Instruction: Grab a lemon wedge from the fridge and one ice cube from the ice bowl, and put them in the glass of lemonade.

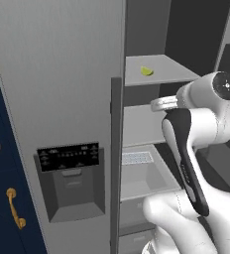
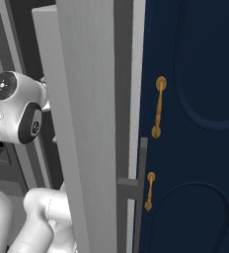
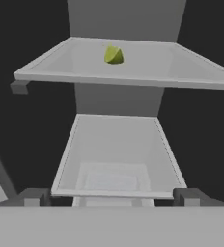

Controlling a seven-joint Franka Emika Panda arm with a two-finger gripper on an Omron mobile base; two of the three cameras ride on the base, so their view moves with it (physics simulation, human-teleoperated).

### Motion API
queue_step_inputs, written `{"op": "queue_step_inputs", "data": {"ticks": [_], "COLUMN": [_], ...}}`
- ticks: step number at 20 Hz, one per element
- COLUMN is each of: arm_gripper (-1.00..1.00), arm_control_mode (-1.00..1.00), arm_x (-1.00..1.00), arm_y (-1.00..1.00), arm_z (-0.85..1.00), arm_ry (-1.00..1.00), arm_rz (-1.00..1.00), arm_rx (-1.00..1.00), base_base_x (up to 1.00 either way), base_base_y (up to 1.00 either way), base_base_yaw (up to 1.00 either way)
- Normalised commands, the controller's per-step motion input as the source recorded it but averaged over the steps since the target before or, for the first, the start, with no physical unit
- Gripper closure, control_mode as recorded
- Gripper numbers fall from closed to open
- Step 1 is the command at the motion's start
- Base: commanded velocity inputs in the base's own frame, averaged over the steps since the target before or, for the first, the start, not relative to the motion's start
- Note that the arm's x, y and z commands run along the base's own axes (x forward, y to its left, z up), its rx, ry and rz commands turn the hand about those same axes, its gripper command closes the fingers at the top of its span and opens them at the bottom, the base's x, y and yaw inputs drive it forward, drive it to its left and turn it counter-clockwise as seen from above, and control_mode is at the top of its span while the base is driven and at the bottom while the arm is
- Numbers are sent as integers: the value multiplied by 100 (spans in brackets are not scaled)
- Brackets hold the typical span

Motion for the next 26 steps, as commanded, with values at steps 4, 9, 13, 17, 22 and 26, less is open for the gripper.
{"op": "queue_step_inputs", "data": {"ticks": [4, 9, 13, 17, 22, 26], "arm_gripper": [-100, -100, -100, -100, -100, -100], "arm_control_mode": [-100, -100, -100, -100, -100, -100], "arm_x": [0, 4, 16, 25, 38, 50], "arm_y": [-24, -7, 0, 0, 0, 0], "arm_z": [11, 30, 47, 32, 6, -2], "arm_ry": [-3, -5, -7, -4, -2, 4], "arm_rz": [0, 0, 0, 0, 0, 0], "arm_rx": [0, 0, 0, 0, 0, 0], "base_base_x": [0, 0, 0, 0, 0, 0], "base_base_y": [0, 0, 0, 0, 0, 0], "base_base_yaw": [0, 0, 0, 0, 0, 0]}}
